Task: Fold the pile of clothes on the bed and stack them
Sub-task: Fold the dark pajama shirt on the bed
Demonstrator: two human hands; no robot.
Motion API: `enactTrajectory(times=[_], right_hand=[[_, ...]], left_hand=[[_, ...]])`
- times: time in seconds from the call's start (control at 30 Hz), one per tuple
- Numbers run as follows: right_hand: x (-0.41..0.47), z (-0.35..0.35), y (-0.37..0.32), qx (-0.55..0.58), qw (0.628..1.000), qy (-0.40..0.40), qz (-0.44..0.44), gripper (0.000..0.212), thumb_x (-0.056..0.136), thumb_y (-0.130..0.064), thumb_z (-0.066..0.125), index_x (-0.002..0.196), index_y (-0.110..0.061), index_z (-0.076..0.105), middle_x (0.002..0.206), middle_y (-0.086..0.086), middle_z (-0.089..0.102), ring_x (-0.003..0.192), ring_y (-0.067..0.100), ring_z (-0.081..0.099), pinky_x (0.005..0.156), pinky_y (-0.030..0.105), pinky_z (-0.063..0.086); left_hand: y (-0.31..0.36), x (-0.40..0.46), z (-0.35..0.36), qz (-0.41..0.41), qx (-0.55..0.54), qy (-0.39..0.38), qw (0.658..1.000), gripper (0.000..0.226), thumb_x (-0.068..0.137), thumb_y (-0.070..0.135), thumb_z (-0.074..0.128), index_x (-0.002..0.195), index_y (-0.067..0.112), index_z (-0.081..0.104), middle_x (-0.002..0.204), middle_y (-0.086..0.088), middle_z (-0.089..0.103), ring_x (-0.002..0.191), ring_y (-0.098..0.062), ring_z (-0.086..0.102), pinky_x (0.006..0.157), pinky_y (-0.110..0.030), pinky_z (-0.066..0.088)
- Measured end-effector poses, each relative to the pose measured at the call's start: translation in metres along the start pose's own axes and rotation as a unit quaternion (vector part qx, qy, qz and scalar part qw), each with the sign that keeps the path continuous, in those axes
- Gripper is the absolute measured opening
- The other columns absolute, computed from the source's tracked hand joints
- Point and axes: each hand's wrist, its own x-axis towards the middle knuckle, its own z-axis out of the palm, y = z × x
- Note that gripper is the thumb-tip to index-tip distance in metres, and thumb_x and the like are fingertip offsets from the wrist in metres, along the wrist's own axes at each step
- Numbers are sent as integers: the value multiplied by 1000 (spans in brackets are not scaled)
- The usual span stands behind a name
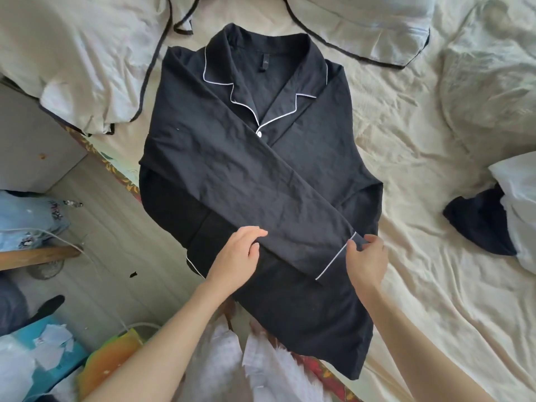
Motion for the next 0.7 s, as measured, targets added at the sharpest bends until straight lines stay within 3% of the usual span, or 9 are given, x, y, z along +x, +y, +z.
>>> enactTrajectory(times=[0.17, 0.33, 0.43, 0.63, 0.7], right_hand=[[-6, 31, -90, -58, 977, -66, -192, 34, 95, -24, 50, 124, -6, 51, 121, 10, 53, 112, 28, 50, 98, 43, 39], [-8, 93, -202, -96, 934, -134, -318, 33, 96, -27, 50, 123, -10, 52, 113, 6, 59, 108, 23, 52, 94, 36, 40], [-6, 134, -270, -97, 910, -137, -380, 33, 95, -30, 51, 122, -11, 54, 112, 6, 61, 108, 21, 53, 93, 33, 39], [2, 202, -373, -86, 892, -133, -424, 43, 94, -44, 50, 125, -14, 53, 113, 5, 56, 106, 20, 51, 93, 37, 42], [7, 219, -392, -97, 896, -128, -415, 39, 92, -47, 50, 107, -12, 58, 95, 1, 54, 89, 17, 49, 80, 34, 42]], left_hand=[[-36, 31, -77, -153, -90, 155, 972, 28, 97, 7, 45, 121, 14, 58, 124, -3, 56, 101, -7, 50, 87, -21, 41], [-94, 75, -154, -239, -153, 271, 920, 31, 98, 11, 45, 129, 11, 50, 133, -8, 51, 107, -13, 50, 90, -25, 39], [-123, 105, -180, -220, -141, 245, 934, 38, 98, 18, 46, 136, 13, 44, 139, -3, 47, 124, -17, 46, 102, -27, 36], [-159, 142, -192, -132, -160, 116, 971, 29, 99, 23, 45, 126, 18, 53, 115, 9, 56, 98, -1, 51, 81, -6, 36], [-167, 141, -189, -115, -183, 69, 974, 19, 98, 27, 48, 116, 24, 54, 100, 20, 55, 90, 6, 53, 72, 1, 37]])
